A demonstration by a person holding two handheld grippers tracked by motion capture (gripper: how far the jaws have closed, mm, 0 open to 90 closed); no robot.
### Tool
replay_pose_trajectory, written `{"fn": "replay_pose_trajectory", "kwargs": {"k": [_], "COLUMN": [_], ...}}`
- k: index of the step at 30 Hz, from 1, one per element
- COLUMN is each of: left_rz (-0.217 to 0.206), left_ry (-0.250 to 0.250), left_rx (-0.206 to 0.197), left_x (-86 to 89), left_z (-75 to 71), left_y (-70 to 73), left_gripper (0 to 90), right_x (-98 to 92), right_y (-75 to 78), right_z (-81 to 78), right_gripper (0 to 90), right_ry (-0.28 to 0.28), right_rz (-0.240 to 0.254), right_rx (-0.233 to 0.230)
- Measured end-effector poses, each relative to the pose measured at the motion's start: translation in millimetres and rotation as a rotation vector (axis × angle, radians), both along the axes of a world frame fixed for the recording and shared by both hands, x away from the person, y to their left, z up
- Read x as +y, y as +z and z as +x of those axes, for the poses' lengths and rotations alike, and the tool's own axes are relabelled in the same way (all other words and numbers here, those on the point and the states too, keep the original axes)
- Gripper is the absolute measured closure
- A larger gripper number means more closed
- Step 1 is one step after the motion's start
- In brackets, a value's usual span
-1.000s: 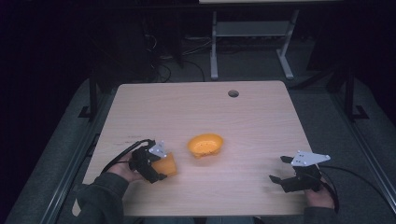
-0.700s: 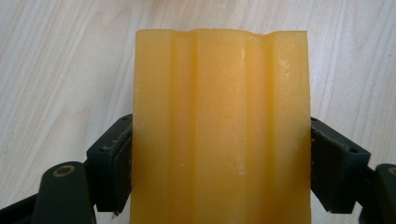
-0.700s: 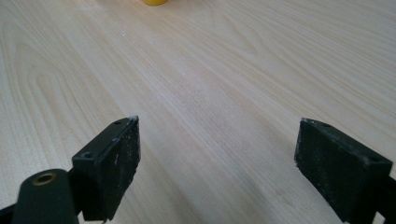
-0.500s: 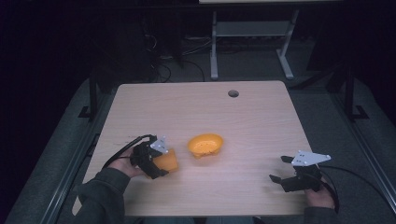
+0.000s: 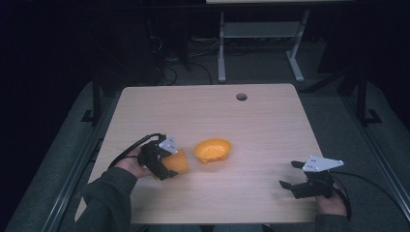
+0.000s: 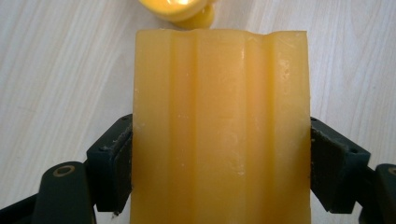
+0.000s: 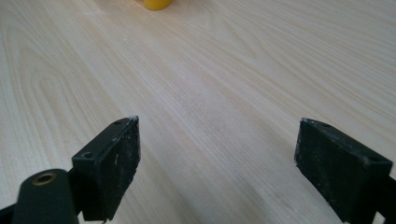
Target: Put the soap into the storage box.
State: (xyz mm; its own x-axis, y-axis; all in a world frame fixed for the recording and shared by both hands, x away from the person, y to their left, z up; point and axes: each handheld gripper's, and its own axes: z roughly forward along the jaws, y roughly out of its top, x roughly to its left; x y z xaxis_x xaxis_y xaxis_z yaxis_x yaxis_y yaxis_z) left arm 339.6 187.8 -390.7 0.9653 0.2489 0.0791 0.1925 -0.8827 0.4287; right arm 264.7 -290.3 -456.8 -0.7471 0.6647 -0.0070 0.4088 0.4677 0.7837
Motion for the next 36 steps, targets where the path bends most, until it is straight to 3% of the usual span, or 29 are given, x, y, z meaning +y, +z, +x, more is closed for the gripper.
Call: {"fn": "replay_pose_trajectory", "kwargs": {"k": [11, 22, 36], "left_rz": [-0.018, -0.002, -0.007], "left_ry": [-0.014, -0.048, -0.092], "left_rx": [-0.017, -0.024, -0.037], "left_x": [-10.6, -24.7, -51.1], "left_z": [5.8, 17.0, 30.0], "left_y": [11.0, 21.7, 29.5], "left_gripper": [20.9, 20.9, 20.9], "right_x": [-0.5, -0.4, -1.4], "right_y": [0.2, 0.0, 0.5], "right_z": [0.2, 0.3, 0.1], "right_gripper": [13.7, 13.7, 13.7], "right_ry": [0.003, 0.002, -0.007], "right_rz": [0.001, 0.003, 0.005], "right_rx": [-0.003, -0.003, -0.004]}}
